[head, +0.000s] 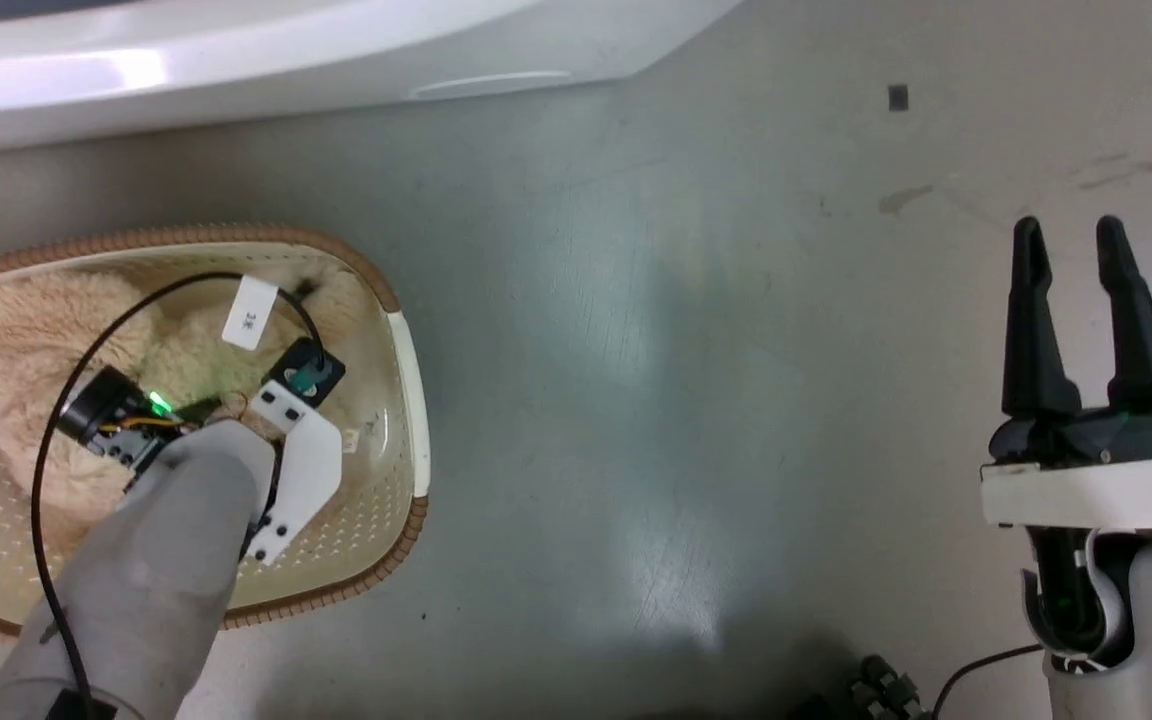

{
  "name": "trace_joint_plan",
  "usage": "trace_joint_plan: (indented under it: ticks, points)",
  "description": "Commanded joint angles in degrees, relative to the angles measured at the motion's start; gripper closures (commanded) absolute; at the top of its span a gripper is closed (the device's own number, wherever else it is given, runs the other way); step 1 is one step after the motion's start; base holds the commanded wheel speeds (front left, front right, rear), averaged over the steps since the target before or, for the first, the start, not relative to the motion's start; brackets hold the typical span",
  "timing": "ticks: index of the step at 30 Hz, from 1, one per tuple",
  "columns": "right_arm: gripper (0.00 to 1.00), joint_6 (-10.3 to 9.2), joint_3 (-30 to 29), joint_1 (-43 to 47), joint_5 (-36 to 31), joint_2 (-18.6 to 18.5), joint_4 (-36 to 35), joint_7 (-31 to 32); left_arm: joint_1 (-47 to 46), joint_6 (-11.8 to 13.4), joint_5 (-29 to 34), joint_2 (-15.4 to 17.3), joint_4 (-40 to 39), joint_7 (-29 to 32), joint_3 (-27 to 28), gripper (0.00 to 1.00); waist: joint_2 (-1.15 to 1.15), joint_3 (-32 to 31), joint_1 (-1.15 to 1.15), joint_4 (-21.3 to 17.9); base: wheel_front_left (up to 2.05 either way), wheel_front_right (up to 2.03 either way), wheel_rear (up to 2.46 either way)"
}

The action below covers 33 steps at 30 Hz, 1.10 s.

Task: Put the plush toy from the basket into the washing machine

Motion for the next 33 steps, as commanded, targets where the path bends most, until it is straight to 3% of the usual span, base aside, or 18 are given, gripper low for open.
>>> trace_joint_plan:
  ticks: [1,12,13,14,24,33]
  points:
    - [0.0,-0.04,-0.15,-1.7,0.68,-0.03,-0.42,-0.73,-1.95,0.34,-0.03,0.62,1.88,0.18,-1.04,0.0,0.0,1.45,-0.01,-0.13,0.0,0.0,0.0]
    - [0.0,-0.04,-0.01,-3.83,2.58,-0.03,-0.54,-2.04,-7.53,0.41,-1.16,1.63,8.37,1.36,-5.19,0.0,0.0,6.71,-0.01,-0.66,0.0,0.0,0.0]
    - [0.0,-0.04,-0.06,-3.99,2.74,-0.03,-0.51,-2.16,-7.88,0.28,-1.4,1.75,8.96,1.59,-5.49,0.56,0.0,7.02,-0.01,-0.72,0.0,0.0,0.0]
    - [0.0,-0.04,-0.14,-4.15,2.92,-0.04,-0.48,-2.28,-8.26,0.19,-1.59,1.87,9.55,1.79,-5.82,1.0,0.0,7.33,-0.01,-0.77,0.0,0.0,0.0]
    - [0.0,-0.04,-0.47,-4.89,3.76,-0.04,0.17,-2.7,-9.15,-0.32,-3.01,2.46,11.62,1.6,-7.34,1.0,0.0,6.86,-0.01,-0.9,0.0,0.0,0.0]
    - [0.0,-0.04,-0.32,-3.18,3.55,-0.04,3.06,-2.7,-5.95,-0.54,-5.11,1.16,11.63,-1.61,-7.11,1.0,0.0,0.14,-0.01,-0.1,0.0,0.0,0.0]
